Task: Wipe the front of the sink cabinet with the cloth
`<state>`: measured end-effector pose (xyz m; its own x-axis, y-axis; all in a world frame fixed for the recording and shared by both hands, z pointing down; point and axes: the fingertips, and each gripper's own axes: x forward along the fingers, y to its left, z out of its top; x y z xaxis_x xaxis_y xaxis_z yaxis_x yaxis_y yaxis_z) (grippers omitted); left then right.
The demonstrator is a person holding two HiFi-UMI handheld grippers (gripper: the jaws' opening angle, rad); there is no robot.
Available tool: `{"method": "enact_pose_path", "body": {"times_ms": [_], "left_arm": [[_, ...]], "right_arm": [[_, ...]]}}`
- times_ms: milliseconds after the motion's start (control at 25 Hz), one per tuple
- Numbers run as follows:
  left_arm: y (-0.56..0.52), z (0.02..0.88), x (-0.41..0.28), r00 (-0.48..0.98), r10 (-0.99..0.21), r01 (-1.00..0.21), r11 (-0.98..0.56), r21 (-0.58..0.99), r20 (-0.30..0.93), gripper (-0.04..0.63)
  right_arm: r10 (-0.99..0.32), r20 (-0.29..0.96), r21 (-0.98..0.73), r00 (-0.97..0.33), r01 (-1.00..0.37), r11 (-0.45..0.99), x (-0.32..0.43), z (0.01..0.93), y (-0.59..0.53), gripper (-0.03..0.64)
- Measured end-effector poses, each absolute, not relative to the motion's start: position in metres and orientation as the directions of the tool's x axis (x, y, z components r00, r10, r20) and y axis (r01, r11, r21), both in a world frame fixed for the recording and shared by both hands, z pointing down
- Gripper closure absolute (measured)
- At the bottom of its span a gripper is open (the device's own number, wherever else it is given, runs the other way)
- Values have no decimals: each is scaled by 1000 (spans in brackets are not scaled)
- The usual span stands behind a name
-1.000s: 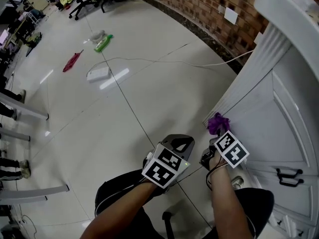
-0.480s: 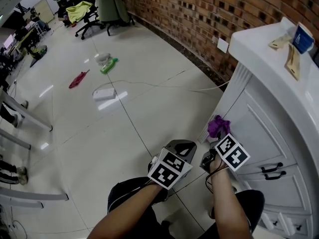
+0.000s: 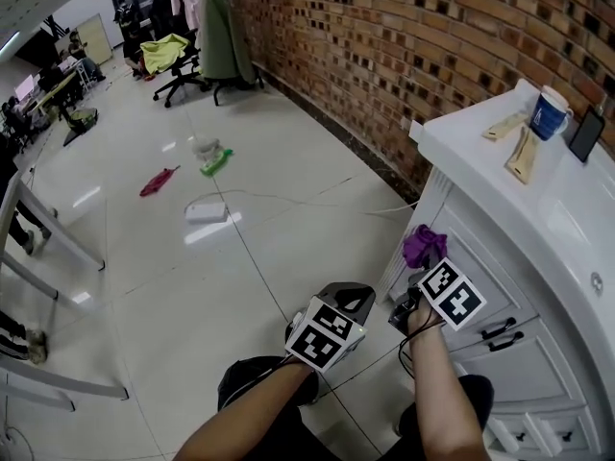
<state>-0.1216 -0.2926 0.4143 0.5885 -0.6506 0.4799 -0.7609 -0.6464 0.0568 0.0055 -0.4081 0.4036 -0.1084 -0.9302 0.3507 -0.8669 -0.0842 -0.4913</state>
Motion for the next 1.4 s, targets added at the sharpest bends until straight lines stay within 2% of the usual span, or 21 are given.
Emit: {"method": "enact_pose_path", "body": {"times_ms": [640, 1040, 1400], "left_arm": [[-248, 355, -114, 589, -698, -767, -642, 9, 407, 591], [-190, 307, -94, 616, -725, -764, -645, 8, 308, 591], [-127, 278, -84, 617, -751, -774, -633, 7, 233, 591]], "right_arm": [[-979, 170, -422, -113, -906, 31, 17, 294, -380, 538], [-947, 58, -336, -315, -900, 278, 9, 254, -293, 537], [-884, -12, -104, -467, -879, 466, 4, 220, -189, 537]]}}
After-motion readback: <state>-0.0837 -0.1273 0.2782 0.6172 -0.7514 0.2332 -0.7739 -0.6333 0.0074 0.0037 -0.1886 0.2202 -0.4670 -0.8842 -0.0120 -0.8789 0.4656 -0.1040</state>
